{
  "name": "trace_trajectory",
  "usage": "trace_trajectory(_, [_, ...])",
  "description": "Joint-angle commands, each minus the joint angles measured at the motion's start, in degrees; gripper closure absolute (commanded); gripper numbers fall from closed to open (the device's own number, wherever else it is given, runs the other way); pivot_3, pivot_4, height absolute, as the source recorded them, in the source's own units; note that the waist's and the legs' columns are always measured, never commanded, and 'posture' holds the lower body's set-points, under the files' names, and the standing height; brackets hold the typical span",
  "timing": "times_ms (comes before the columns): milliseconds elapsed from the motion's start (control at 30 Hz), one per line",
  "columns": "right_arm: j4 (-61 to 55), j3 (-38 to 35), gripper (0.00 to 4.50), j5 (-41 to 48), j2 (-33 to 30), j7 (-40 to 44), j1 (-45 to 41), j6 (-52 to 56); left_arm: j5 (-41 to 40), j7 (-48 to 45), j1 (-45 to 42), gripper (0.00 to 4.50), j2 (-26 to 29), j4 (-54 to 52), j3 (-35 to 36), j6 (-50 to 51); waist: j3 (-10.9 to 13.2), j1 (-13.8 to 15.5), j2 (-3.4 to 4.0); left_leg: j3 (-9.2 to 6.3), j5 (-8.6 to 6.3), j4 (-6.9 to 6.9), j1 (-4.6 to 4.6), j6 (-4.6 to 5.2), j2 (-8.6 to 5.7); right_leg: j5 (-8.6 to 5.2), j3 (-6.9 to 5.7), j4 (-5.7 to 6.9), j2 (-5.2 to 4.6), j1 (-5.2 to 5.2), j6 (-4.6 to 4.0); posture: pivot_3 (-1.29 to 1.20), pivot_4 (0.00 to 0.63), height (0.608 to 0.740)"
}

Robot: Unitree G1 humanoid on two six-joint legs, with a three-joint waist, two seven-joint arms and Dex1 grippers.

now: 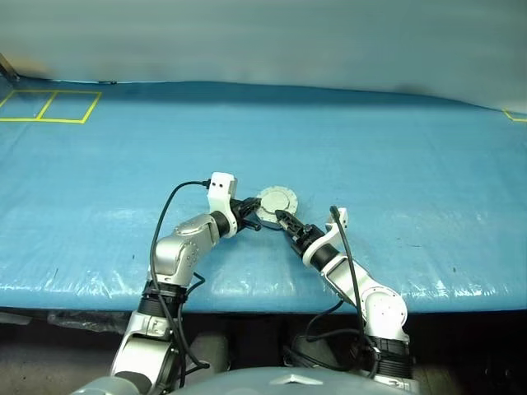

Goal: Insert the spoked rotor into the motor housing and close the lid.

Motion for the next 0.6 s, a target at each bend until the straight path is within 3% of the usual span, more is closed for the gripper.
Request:
trace_trajectory(33, [-1.2,1.9,2.82,1.9,6.4,-0.2,1.0,-1.4,0.9,0.0,1.3,4.5,0.1,0.6,-1.4,1.4,0.0,0.0,0.0,0.0,0.0,0.0,0.01,0.01,0.0,0.0,0.0,0.0,0.0,0.02,0.0,0.0,0.15,0.74])
trace_trajectory(100, [-1.2,2.5,3.3,2.0,5.8,-0.3,1.5,-1.7,1.0,-0.1,1.3,4.5,0.0,0.6,-1.4,1.5,0.0,0.0,0.01,0.0,-0.01,0.02,0.01,0.03,0.0,0.0,-0.01,0.01,0.02,0.02,0.0,0.0,0.15,0.74])
trace_trajectory(367, [-1.0,3.8,3.3,2.1,4.9,-1.2,2.5,-3.1,0.7,-0.4,1.3,4.5,-0.9,0.3,-0.7,1.3,0.0,0.0,0.02,0.01,-0.01,0.03,0.02,0.08,0.0,0.01,0.02,0.02,0.02,0.03,0.02,0.0,0.15,0.74])
trace_trajectory(500, [-1.6,3.8,3.3,3.5,4.7,-0.9,2.6,-3.8,-3.3,-1.9,2.3,4.5,-2.0,-2.4,2.4,1.8,0.0,-0.1,0.02,0.03,0.0,0.03,0.02,0.07,0.0,0.01,0.03,0.02,0.01,0.02,0.02,0.0,0.15,0.74])
trace_trajectory(600, [-2.5,4.0,3.3,4.6,4.5,-1.5,2.4,-4.3,-8.1,-2.0,3.5,3.93,-2.9,-4.9,6.2,4.0,0.0,-0.1,0.03,0.02,0.03,0.02,-0.01,0.01,0.02,0.01,0.03,0.02,-0.05,-0.02,0.02,0.0,0.15,0.74])
